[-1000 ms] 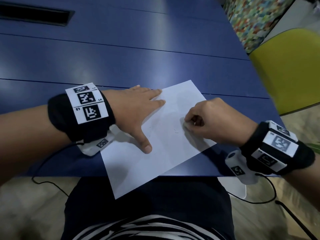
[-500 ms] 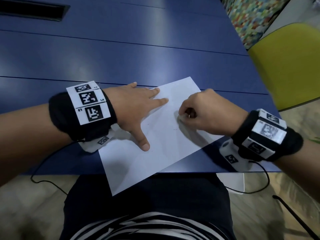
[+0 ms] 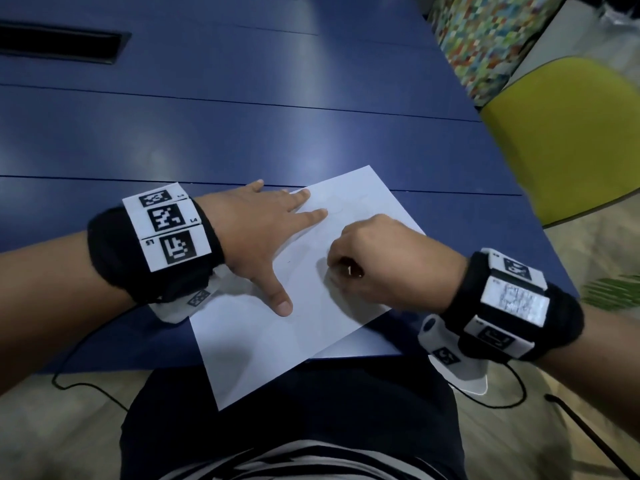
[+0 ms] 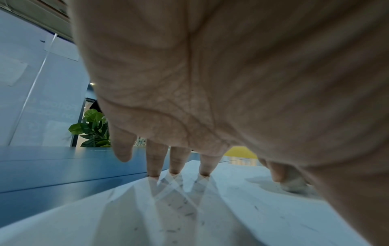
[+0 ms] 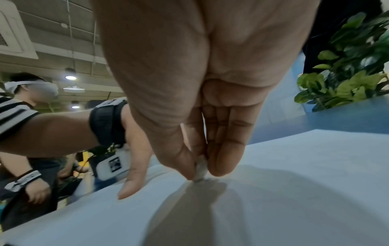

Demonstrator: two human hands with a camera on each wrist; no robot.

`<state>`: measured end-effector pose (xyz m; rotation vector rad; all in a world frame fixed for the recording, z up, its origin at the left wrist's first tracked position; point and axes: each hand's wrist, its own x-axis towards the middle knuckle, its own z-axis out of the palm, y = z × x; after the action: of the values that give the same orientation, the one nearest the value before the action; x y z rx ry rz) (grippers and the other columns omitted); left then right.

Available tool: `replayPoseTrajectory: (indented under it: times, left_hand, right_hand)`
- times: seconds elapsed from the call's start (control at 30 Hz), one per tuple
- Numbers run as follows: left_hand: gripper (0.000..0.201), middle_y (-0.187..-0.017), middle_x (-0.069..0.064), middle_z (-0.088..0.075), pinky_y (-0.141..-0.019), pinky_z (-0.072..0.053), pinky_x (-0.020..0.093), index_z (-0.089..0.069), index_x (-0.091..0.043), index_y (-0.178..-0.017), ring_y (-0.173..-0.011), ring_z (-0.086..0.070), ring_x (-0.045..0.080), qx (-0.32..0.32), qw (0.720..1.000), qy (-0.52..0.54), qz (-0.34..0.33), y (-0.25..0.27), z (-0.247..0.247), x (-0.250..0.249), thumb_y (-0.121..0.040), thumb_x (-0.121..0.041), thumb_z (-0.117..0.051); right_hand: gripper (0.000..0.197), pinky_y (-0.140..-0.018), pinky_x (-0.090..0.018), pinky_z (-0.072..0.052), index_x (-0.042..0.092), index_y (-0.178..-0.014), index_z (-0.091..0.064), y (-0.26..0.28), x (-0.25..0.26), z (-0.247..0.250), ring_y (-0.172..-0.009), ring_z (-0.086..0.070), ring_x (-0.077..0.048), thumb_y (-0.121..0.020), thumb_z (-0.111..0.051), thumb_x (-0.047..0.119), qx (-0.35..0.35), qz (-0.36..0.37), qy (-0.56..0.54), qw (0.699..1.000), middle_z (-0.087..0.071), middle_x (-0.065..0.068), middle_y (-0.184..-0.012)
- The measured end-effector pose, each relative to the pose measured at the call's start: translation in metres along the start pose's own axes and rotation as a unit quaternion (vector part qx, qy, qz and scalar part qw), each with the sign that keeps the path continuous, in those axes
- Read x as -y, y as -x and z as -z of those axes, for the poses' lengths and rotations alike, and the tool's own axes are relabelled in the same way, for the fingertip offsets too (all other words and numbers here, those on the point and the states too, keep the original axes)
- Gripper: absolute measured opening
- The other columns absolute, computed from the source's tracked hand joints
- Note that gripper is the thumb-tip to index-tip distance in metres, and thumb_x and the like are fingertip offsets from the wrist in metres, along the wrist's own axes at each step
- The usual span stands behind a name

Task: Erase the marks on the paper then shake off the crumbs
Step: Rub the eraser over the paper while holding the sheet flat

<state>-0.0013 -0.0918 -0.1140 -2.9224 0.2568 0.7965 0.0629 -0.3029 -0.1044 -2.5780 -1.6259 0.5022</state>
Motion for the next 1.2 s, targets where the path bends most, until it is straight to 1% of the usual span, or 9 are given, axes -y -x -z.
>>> replayPoseTrajectory:
  times: [0.13,0.3,0.47,0.63,0.77,0.93,1.0,1.1,1.2]
  left_hand:
    - [0.155,-0.175,-0.001,0.016,-0.130,0.000,0.054,0.021,-0.036,-0.162,-0.162,0.003,0.014,0.002,1.000,-0.006,0.003,-0.001,-0.001,0.001,-0.050,-0.103,-0.062]
    - [0.155,-0.174,-0.002,0.017,-0.129,0.004,0.052,0.022,-0.037,-0.162,-0.161,0.005,0.013,0.000,1.000,0.002,0.003,-0.001,-0.002,0.001,-0.050,-0.102,-0.063]
    - [0.155,-0.174,-0.003,0.020,-0.130,0.006,0.051,0.024,-0.038,-0.161,-0.161,0.009,0.013,0.001,1.000,0.014,0.000,0.000,-0.001,0.001,-0.051,-0.101,-0.064]
    - [0.155,-0.173,-0.003,0.020,-0.130,0.007,0.052,0.024,-0.038,-0.161,-0.161,0.008,0.012,-0.006,1.000,0.023,-0.005,0.001,-0.001,0.002,-0.051,-0.100,-0.066]
    - [0.155,-0.174,-0.003,0.019,-0.130,0.006,0.052,0.022,-0.036,-0.163,-0.161,0.008,0.013,-0.018,0.999,0.028,-0.007,0.002,-0.001,0.000,-0.053,-0.097,-0.069]
    - [0.157,-0.174,-0.004,0.019,-0.129,0.011,0.050,0.017,-0.026,-0.165,-0.160,0.012,0.011,-0.033,0.998,0.051,-0.008,0.004,-0.003,0.002,-0.054,-0.094,-0.072]
    - [0.157,-0.174,-0.004,0.018,-0.129,0.011,0.051,0.016,-0.025,-0.165,-0.160,0.011,0.011,-0.037,0.998,0.052,-0.008,0.004,-0.003,0.002,-0.055,-0.093,-0.073]
    - [0.156,-0.174,-0.004,0.017,-0.129,0.012,0.051,0.015,-0.025,-0.166,-0.160,0.010,0.011,-0.038,0.998,0.053,-0.003,0.002,0.000,0.003,-0.055,-0.091,-0.074]
    - [0.157,-0.174,-0.004,0.016,-0.128,0.013,0.050,0.015,-0.026,-0.166,-0.161,0.008,0.013,-0.038,0.998,0.052,0.000,-0.001,0.002,0.006,-0.054,-0.092,-0.074]
  right_hand:
    - [0.016,-0.076,-0.042,-0.057,0.024,-0.090,-0.073,-0.005,-0.019,0.010,-0.080,-0.062,-0.018,-0.090,-0.058,0.028,-0.029,-0.063,0.005,0.998,-0.070,0.005,-0.085]
    - [0.014,-0.071,-0.044,-0.056,0.023,-0.085,-0.070,0.001,-0.007,0.002,-0.077,-0.061,-0.021,-0.087,-0.057,0.029,0.013,-0.026,0.000,1.000,-0.067,0.002,-0.082]
    - [0.015,-0.073,-0.044,-0.060,0.023,-0.088,-0.071,-0.004,-0.024,0.012,-0.079,-0.063,-0.021,-0.086,-0.057,0.026,-0.023,-0.082,-0.008,0.996,-0.068,0.005,-0.085]
    - [0.016,-0.073,-0.042,-0.056,0.022,-0.088,-0.071,0.000,-0.011,0.002,-0.079,-0.062,-0.021,-0.088,-0.057,0.029,0.008,-0.033,-0.007,0.999,-0.067,0.002,-0.085]
    - [0.015,-0.076,-0.042,-0.057,0.023,-0.088,-0.070,-0.007,-0.025,0.010,-0.080,-0.061,-0.017,-0.089,-0.056,0.030,-0.029,-0.067,-0.016,0.997,-0.066,0.005,-0.086]
    - [0.019,-0.073,-0.039,-0.054,0.024,-0.075,-0.058,-0.002,-0.007,0.004,-0.074,-0.058,-0.019,-0.090,-0.052,0.034,-0.010,-0.014,-0.020,1.000,-0.062,0.005,-0.080]
    - [0.018,-0.072,-0.037,-0.054,0.023,-0.078,-0.062,-0.005,-0.014,0.009,-0.075,-0.059,-0.018,-0.089,-0.053,0.033,-0.002,-0.018,-0.015,1.000,-0.065,0.004,-0.081]
    - [0.014,-0.076,-0.037,-0.055,0.022,-0.086,-0.069,-0.014,-0.034,0.019,-0.079,-0.059,-0.014,-0.089,-0.056,0.027,-0.040,-0.051,-0.016,0.998,-0.068,0.004,-0.085]
    - [0.014,-0.071,-0.035,-0.053,0.021,-0.079,-0.064,-0.015,-0.028,0.015,-0.075,-0.058,-0.016,-0.089,-0.057,0.027,-0.028,-0.015,-0.013,0.999,-0.065,0.004,-0.081]
